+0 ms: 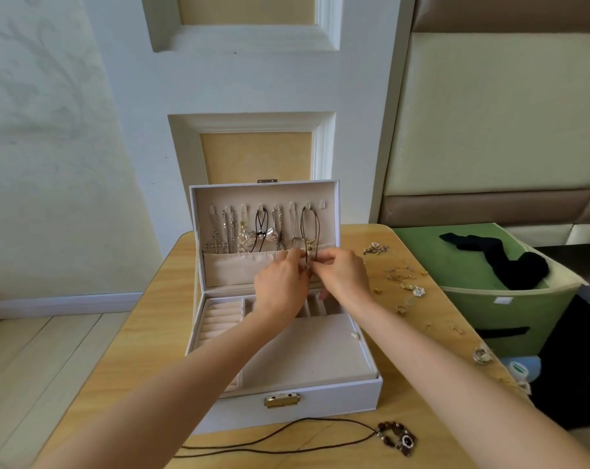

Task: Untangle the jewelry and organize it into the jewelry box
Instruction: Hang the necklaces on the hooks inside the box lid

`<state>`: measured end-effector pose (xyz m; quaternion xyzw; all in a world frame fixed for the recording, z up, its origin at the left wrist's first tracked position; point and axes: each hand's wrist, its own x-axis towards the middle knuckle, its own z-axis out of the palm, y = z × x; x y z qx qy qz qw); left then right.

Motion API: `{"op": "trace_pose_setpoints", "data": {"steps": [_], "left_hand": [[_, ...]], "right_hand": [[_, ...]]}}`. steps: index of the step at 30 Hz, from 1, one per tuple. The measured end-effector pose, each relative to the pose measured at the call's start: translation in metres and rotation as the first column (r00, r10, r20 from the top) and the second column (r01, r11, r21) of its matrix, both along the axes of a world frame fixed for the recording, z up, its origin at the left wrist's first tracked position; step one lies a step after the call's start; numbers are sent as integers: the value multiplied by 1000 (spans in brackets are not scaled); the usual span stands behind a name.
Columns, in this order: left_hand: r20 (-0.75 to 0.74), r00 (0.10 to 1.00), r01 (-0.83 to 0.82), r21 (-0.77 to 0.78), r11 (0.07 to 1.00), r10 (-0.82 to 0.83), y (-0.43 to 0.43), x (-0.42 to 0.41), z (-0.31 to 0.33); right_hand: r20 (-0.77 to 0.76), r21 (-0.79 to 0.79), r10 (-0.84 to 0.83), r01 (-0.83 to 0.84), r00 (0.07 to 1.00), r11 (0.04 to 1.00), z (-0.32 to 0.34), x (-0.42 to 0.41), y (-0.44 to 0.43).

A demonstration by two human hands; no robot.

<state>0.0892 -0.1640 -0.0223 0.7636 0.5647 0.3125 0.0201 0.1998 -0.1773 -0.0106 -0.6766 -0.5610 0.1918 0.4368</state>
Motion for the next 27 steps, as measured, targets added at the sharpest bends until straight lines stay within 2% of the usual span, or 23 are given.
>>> {"op": "trace_pose_setpoints", "data": {"steps": [3,7,12,14,17,19,21,22,24,27], "left_hand": [[-84,996,-38,-7,999,37,-5,1,3],[-104,989,-103,-11,995,102,-8,1,10],[-161,984,-81,-14,997,77,-6,-3,13],[-189,981,-57,-20,998,52,-6,-4,13],[-222,975,-23,-5,1000,22,-8,-10,13],[-223,975,14,19,1000,-9,-9,-13,12],[-218,975,48,22,999,-42,-9,-13,10],[-216,975,51,13,999,-47,-9,-13,9],[-224,974,36,-2,999,-35,-10,-12,8],[-269,963,12,10,1000,-9,-13,-13,8]], "right_hand": [[71,-39,11,-9,997,999,-3,-3,-3],[213,-83,28,-11,977,997,1,-5,-6],[446,-63,-3,34,895,997,1,-12,-7],[475,-68,13,22,880,997,0,-13,-5],[341,-72,22,3,940,997,-2,-11,-3],[84,-16,25,-24,996,1000,0,-9,-1],[-192,90,62,-46,979,995,8,-7,-4],[-271,130,88,-54,958,990,13,-5,-4],[-301,154,112,-67,947,986,23,-3,-2],[-160,1,90,-91,983,996,27,0,6]]}}
